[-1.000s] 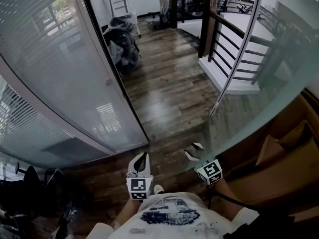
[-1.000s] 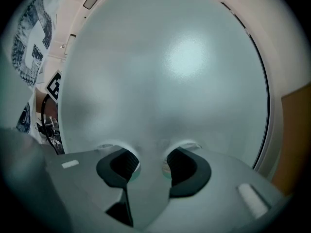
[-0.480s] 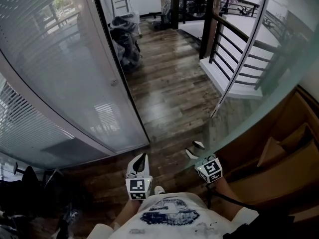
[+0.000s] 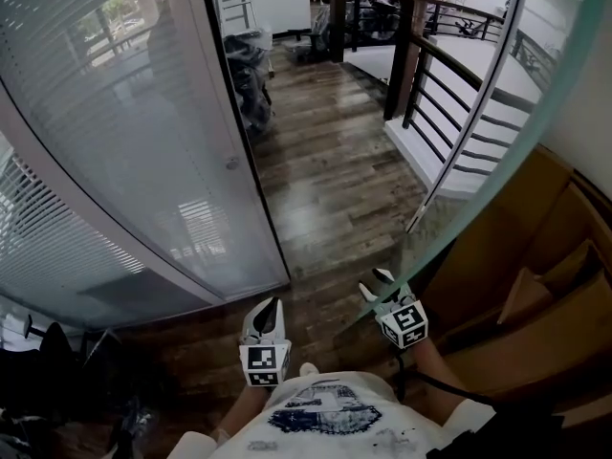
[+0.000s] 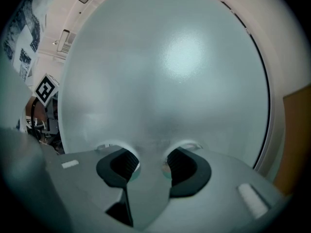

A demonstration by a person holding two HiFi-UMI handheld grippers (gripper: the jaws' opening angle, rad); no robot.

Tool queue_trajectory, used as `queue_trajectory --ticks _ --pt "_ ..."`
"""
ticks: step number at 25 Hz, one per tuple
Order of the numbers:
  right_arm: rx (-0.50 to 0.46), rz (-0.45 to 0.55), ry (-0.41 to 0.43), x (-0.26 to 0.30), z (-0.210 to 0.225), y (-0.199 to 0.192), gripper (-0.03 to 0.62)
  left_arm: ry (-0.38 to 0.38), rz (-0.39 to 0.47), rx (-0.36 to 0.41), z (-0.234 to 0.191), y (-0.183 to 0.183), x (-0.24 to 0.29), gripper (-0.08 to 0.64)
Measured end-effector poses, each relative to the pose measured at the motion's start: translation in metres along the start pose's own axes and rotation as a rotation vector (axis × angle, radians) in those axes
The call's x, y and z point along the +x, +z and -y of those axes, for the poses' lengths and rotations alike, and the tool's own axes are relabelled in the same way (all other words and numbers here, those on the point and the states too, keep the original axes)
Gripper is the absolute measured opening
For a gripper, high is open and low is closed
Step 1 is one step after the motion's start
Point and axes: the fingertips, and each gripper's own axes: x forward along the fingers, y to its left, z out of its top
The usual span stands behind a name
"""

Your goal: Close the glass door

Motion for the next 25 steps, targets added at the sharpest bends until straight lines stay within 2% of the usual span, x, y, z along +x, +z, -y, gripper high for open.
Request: queue_trajectory --ticks 25 --pt "0.01 -0.015 -0.095 0.073 -0.006 0.02 0.176 0.055 -0.001 -0.037 -0.068 -0.016 -0.025 0.003"
